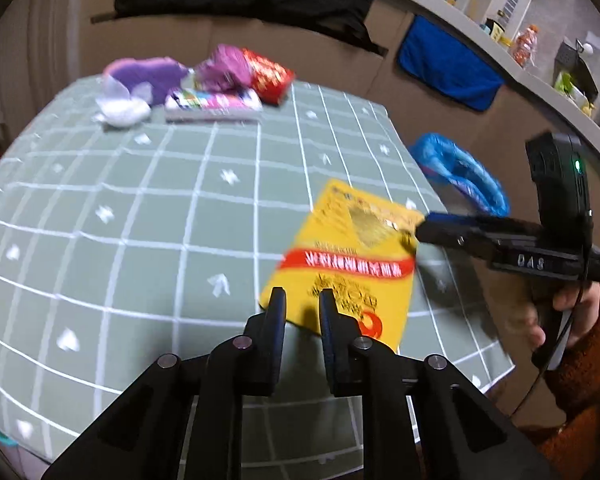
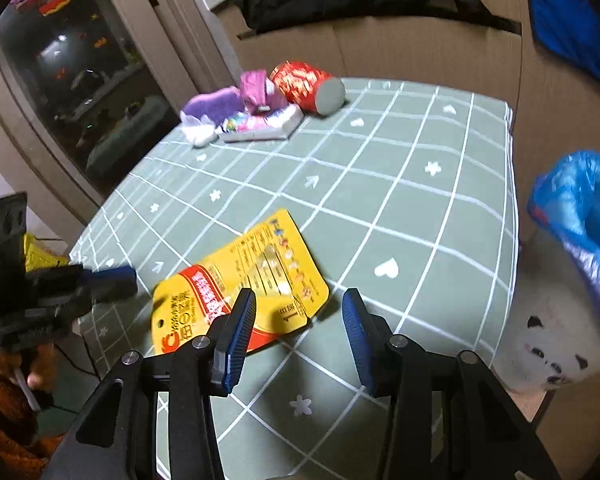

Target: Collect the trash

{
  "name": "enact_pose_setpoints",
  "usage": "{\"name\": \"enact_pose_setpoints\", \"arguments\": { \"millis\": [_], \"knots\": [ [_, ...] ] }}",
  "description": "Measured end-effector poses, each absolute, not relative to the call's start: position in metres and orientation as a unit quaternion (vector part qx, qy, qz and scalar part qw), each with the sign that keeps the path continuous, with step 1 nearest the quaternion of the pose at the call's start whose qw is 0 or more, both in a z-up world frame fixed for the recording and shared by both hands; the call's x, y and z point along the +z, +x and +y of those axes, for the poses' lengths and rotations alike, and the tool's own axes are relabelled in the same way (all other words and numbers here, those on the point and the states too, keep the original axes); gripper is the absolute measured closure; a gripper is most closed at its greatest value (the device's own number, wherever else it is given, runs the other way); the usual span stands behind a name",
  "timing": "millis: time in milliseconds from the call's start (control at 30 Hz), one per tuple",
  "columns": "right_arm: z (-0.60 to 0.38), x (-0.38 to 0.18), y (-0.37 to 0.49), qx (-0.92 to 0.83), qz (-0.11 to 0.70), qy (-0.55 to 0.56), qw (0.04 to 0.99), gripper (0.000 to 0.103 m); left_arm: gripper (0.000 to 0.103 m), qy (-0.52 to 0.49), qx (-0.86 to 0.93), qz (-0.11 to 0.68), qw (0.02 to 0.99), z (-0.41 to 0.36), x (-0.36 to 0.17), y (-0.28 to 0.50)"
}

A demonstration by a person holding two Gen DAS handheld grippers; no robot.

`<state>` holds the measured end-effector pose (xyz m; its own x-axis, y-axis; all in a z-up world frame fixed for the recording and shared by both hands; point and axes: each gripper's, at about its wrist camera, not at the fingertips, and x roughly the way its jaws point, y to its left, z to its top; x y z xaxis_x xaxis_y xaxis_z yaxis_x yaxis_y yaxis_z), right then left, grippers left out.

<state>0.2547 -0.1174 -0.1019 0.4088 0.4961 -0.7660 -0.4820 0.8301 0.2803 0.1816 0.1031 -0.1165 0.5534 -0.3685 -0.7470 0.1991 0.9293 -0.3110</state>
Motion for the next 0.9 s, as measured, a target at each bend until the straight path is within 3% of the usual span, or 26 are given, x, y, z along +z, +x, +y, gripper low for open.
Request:
{"name": "enact_pose_setpoints", "arguments": {
  "millis": [300, 433, 533, 567, 600, 900],
  "knots": [
    [-0.115, -0.12, 0.249, 0.281, 0.473, 0.038, 0.834, 0.061, 0.089, -0.118, -0.179, 0.461, 0.861, 0.105, -0.133, 0.188],
    [-0.094, -0.121, 0.254, 0.309, 0.475, 0.059, 0.822, 0.066, 0.089, -0.113, -0.179, 0.457, 0.864, 0.105, -0.134, 0.186],
    [-0.073, -0.12, 0.267, 0.331, 0.471, 0.064, 0.815, 0.074, 0.089, -0.114, -0.178, 0.457, 0.864, 0.105, -0.134, 0.187],
    [-0.07, -0.119, 0.27, 0.339, 0.466, 0.07, 0.814, 0.087, 0.089, -0.118, -0.178, 0.458, 0.863, 0.106, -0.134, 0.188],
    [-0.065, -0.119, 0.273, 0.354, 0.464, 0.078, 0.808, 0.093, 0.089, -0.121, -0.179, 0.459, 0.862, 0.106, -0.134, 0.189],
    [-0.059, -0.081, 0.28, 0.378, 0.424, 0.048, 0.822, 0.101, 0.087, -0.152, -0.16, 0.445, 0.868, 0.122, -0.114, 0.218]
  ]
}}
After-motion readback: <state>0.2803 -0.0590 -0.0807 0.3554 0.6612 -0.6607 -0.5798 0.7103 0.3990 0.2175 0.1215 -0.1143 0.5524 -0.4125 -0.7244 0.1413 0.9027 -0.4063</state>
